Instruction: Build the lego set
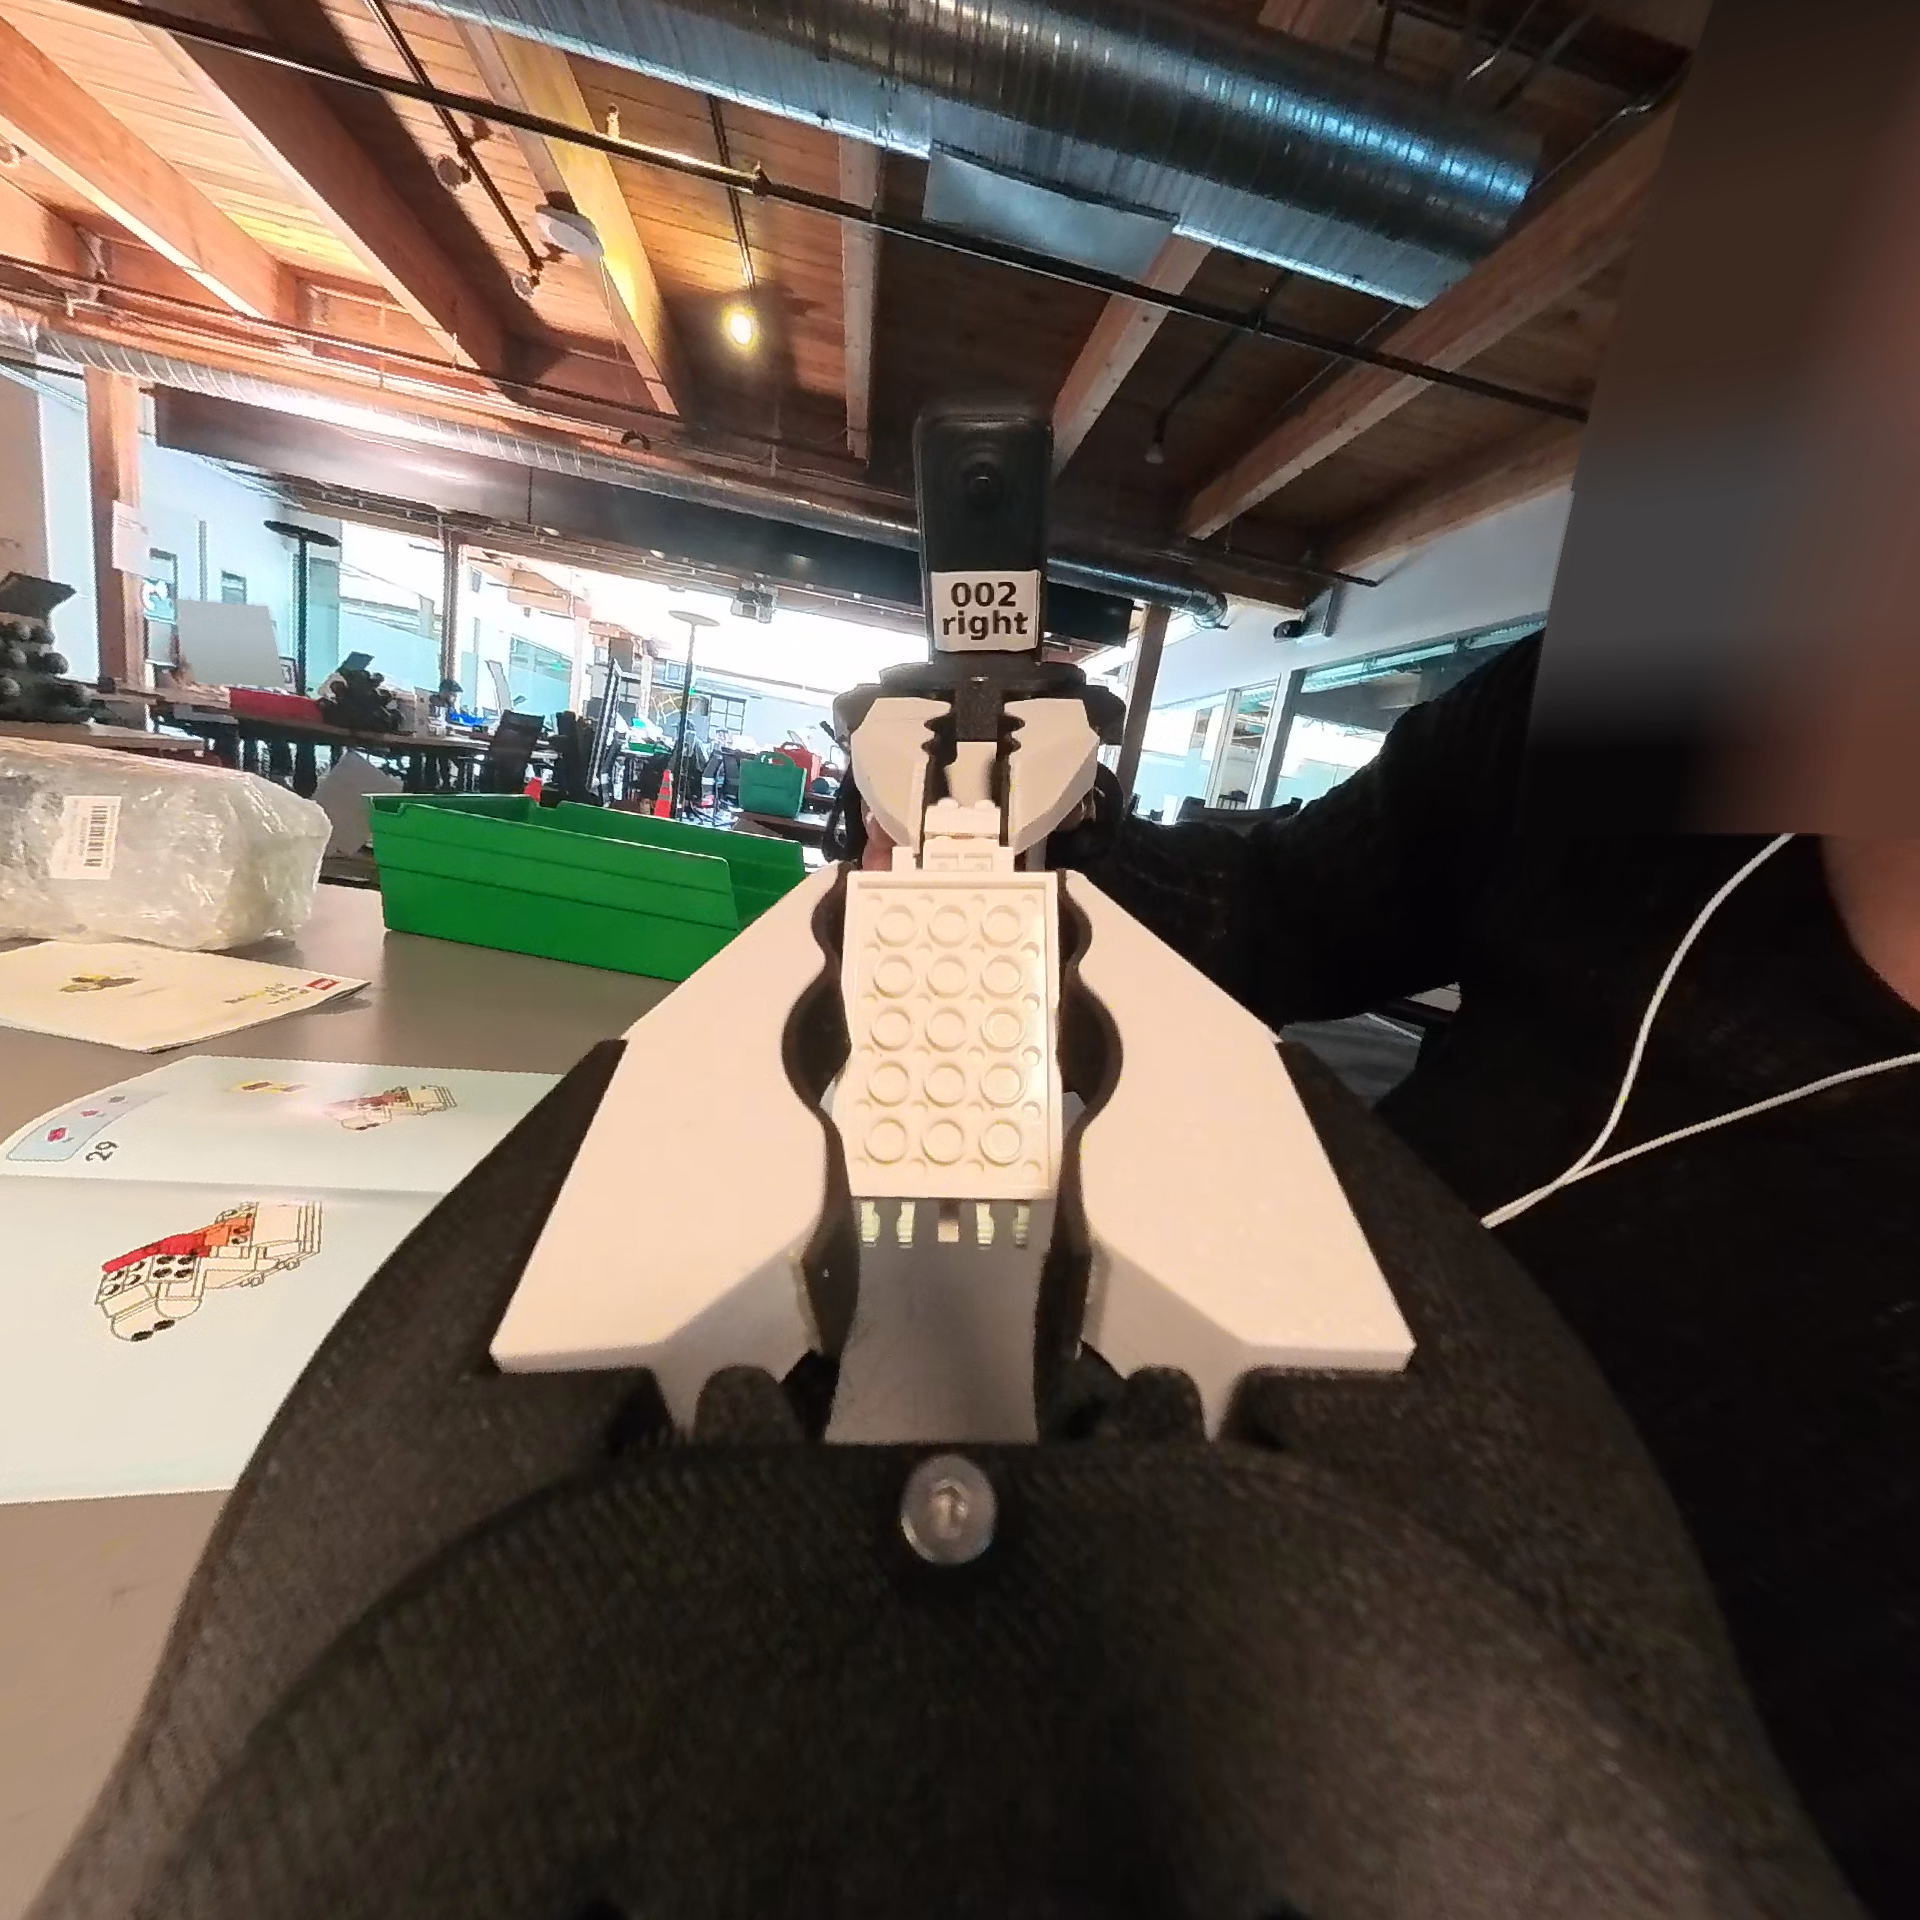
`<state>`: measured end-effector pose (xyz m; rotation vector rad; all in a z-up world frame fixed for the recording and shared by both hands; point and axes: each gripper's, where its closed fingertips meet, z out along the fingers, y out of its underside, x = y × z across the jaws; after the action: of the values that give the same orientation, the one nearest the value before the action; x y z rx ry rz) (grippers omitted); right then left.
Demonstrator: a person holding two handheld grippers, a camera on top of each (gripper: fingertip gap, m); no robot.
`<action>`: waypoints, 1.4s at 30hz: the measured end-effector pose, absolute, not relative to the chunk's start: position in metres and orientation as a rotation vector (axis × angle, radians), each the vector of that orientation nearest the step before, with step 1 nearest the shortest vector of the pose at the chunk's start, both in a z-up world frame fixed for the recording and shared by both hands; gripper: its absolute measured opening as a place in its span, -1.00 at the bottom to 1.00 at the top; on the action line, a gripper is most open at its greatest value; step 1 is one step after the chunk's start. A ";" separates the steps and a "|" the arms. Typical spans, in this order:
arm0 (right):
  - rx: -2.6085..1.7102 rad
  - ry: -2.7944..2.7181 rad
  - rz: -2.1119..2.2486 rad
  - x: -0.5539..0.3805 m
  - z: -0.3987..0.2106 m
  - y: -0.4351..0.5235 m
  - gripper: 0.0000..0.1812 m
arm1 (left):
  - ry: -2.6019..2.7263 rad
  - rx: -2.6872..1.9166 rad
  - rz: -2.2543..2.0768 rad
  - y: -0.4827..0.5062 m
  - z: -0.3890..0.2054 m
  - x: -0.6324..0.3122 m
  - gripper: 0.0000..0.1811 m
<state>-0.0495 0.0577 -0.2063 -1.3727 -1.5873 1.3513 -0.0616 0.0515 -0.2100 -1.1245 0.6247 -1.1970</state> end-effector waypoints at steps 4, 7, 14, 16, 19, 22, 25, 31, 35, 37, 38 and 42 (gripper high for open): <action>-1.355 -1.563 1.365 -0.051 -0.202 0.057 -0.84 | 0.616 -1.107 -1.203 0.050 -0.207 -0.063 -0.60; -1.348 -1.555 1.362 -0.052 -0.200 0.056 -0.84 | 0.609 -1.096 -1.208 0.050 -0.205 -0.064 -0.60; -1.342 -1.563 1.355 -0.053 -0.198 0.055 -0.84 | 0.609 -1.078 -1.211 0.048 -0.203 -0.064 -0.60; -1.342 -1.566 1.355 -0.054 -0.198 0.054 -0.84 | 0.608 -1.073 -1.211 0.047 -0.202 -0.064 -0.60; -1.338 -1.573 1.347 -0.054 -0.197 0.054 -0.83 | 0.609 -1.065 -1.212 0.046 -0.201 -0.064 -0.60; -1.334 -1.579 1.341 -0.054 -0.196 0.054 -0.83 | 0.610 -1.063 -1.212 0.046 -0.201 -0.064 -0.60; -1.334 -1.577 1.338 -0.054 -0.196 0.054 -0.83 | 0.610 -1.063 -1.213 0.046 -0.201 -0.064 -0.60; -1.337 -1.583 1.346 -0.055 -0.196 0.053 -0.84 | 0.610 -1.064 -1.214 0.046 -0.202 -0.062 -0.60; -1.331 -1.580 1.345 -0.058 -0.191 0.053 -0.84 | 0.595 -1.048 -1.193 0.047 -0.198 -0.063 -0.60; -1.310 -1.598 1.331 -0.061 -0.182 0.053 -0.83 | 0.579 -1.022 -1.163 0.046 -0.190 -0.066 -0.60; -1.295 -1.616 1.326 -0.064 -0.174 0.052 -0.83 | 0.557 -1.000 -1.150 0.046 -0.183 -0.068 -0.60; -1.253 -1.784 1.319 -0.075 -0.130 0.045 -0.84 | 0.454 -0.860 -1.083 0.040 -0.142 -0.077 -0.60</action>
<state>-0.0754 0.0452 -0.1302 -1.2532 -1.7843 1.3195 -0.0767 0.0401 -0.1421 -0.8600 0.4537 -1.0831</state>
